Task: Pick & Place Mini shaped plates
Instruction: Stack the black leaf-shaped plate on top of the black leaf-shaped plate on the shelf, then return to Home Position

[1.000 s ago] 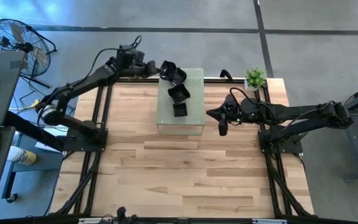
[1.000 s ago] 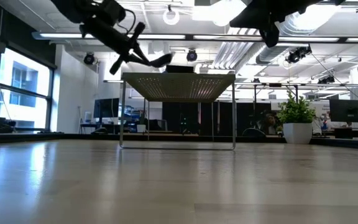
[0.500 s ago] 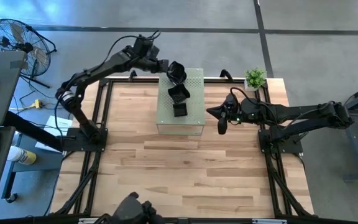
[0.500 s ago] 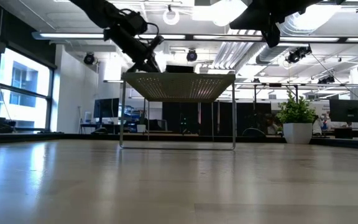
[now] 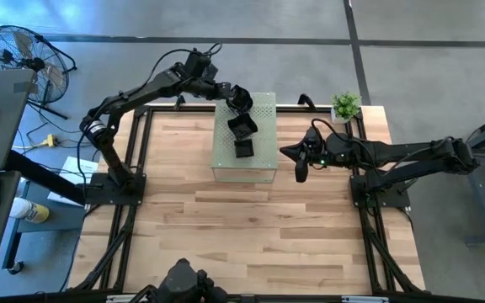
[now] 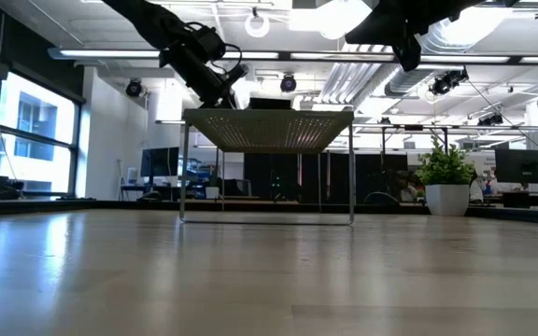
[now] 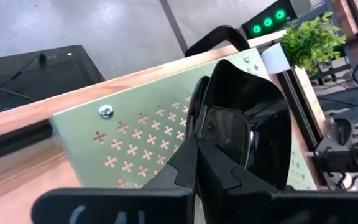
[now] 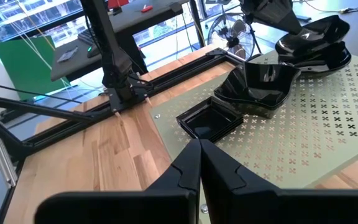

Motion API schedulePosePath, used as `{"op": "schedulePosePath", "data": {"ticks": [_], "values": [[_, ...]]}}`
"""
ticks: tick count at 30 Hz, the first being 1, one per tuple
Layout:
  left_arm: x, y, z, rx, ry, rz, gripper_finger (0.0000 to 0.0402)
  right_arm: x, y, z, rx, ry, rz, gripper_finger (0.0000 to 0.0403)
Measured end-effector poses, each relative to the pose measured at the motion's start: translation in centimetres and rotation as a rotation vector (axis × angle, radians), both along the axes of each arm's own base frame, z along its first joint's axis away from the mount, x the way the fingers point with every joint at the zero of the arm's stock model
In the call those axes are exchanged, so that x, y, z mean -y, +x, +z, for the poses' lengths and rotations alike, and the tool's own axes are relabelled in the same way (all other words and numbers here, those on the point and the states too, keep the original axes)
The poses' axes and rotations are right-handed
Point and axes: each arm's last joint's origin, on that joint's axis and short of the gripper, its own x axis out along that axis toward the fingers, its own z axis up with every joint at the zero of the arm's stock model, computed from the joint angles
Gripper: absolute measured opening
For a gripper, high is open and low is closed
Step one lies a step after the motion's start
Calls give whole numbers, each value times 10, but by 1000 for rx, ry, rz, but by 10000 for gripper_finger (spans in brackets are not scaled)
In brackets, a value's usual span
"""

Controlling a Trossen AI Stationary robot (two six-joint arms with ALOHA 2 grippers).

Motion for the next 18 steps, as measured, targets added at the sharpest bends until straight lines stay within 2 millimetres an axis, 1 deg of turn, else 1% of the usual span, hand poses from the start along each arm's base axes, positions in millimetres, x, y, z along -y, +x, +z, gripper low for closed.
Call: {"op": "schedulePosePath", "data": {"ticks": [5,13,18], "values": [[0,0,0,4,-7,-8,8,0,0,0,-2,-7,1,2],[1,0,0,12,-14,-21,64,0,0,0,-2,-8,-1,2],[1,1,0,25,-25,-41,82,0,0,0,-5,-17,1,2]]}}
